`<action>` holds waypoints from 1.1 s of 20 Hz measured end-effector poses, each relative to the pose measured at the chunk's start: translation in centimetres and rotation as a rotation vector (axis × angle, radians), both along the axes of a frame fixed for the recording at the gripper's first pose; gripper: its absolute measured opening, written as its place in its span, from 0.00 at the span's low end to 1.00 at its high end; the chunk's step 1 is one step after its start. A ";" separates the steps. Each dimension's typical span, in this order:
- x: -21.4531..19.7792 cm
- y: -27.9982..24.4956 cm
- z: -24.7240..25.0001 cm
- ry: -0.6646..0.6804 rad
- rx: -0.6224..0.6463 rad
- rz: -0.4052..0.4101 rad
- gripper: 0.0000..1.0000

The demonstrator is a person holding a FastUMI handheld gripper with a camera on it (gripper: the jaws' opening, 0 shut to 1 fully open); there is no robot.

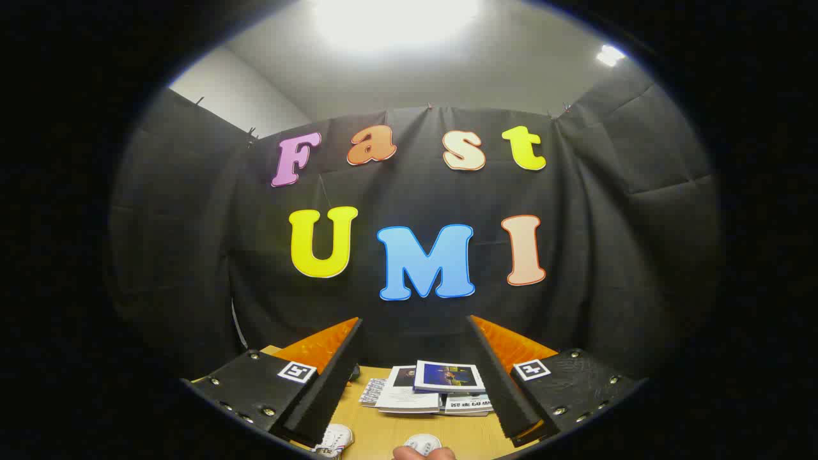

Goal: Open the storage box then place both shoes into the box .Put the left shoe in first, then the right shoe, with the right side of both shoes facing outward in a uniform manner.

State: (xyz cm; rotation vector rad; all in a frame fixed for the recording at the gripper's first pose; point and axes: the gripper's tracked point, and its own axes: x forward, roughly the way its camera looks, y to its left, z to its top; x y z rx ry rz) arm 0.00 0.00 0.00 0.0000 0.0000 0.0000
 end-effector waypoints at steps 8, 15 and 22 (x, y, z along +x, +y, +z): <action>0.4 1.0 -0.3 -0.005 -0.003 0.004 0.97; 1.1 1.6 -2.4 0.029 0.012 -0.002 0.97; 2.4 3.8 -7.7 0.140 0.096 0.060 0.97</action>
